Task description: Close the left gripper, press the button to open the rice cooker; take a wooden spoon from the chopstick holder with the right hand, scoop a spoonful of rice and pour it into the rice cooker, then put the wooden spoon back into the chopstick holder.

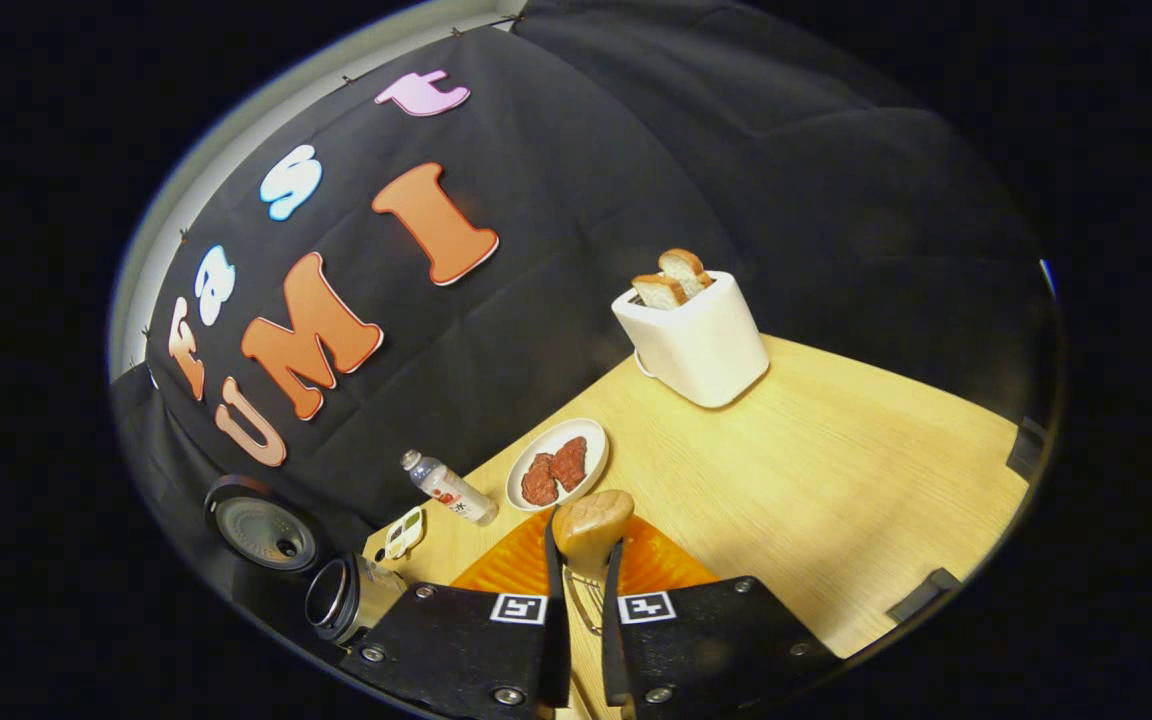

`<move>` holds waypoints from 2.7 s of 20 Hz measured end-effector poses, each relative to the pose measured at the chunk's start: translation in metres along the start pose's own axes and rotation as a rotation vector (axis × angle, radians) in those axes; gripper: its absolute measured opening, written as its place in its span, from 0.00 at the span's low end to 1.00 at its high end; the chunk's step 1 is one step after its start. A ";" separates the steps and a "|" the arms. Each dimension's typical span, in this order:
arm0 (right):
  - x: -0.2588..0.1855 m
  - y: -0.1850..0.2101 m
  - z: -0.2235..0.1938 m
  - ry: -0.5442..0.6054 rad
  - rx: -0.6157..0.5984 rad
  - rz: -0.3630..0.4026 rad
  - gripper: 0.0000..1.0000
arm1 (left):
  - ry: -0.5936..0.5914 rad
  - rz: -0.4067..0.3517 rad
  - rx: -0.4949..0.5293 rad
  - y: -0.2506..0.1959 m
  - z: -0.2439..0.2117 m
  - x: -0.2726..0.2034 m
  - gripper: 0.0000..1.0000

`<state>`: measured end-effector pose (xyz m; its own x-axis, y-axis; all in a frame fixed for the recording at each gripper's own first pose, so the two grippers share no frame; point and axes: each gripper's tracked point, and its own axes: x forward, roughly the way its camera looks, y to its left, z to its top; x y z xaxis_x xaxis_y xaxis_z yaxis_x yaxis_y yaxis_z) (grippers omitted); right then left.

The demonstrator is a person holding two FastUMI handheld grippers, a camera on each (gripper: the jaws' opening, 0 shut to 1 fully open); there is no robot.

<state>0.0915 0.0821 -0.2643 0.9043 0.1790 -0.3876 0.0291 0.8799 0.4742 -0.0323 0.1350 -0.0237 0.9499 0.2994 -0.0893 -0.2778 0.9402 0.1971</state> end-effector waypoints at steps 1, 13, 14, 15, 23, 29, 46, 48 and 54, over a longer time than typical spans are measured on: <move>-0.013 0.009 0.011 -0.022 -0.027 0.003 0.12 | 0.005 -0.012 -0.011 0.001 -0.004 0.002 0.99; -0.101 0.138 -0.017 -0.013 -0.239 0.164 0.12 | -0.053 -0.099 -0.058 0.017 0.002 0.033 0.98; -0.103 0.145 -0.025 -0.002 -0.246 0.179 0.12 | -0.052 -0.097 -0.065 0.017 0.001 0.034 0.98; -0.104 0.151 -0.035 0.010 -0.260 0.191 0.11 | -0.052 -0.095 -0.069 0.018 -0.002 0.034 0.98; -0.106 0.148 -0.124 0.129 -0.351 0.120 0.12 | -0.047 -0.178 -0.033 0.019 0.013 0.043 0.97; -0.099 0.133 -0.157 0.159 -0.504 0.061 0.12 | -0.051 -0.195 -0.011 0.022 0.014 0.041 1.00; -0.088 0.133 -0.203 0.280 -0.294 0.027 0.12 | -0.004 -0.135 -0.022 0.053 -0.007 0.040 1.00; -0.087 0.132 -0.202 0.282 -0.246 0.027 0.12 | 0.004 -0.137 -0.033 0.053 -0.009 0.039 1.00; -0.081 0.129 -0.200 0.308 -0.085 0.032 0.12 | 0.004 -0.132 -0.031 0.054 -0.008 0.037 1.00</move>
<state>-0.0637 0.2689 -0.3303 0.7322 0.3211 -0.6007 -0.0448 0.9027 0.4279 -0.0134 0.1984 -0.0241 0.9780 0.1731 -0.1167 -0.1545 0.9761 0.1528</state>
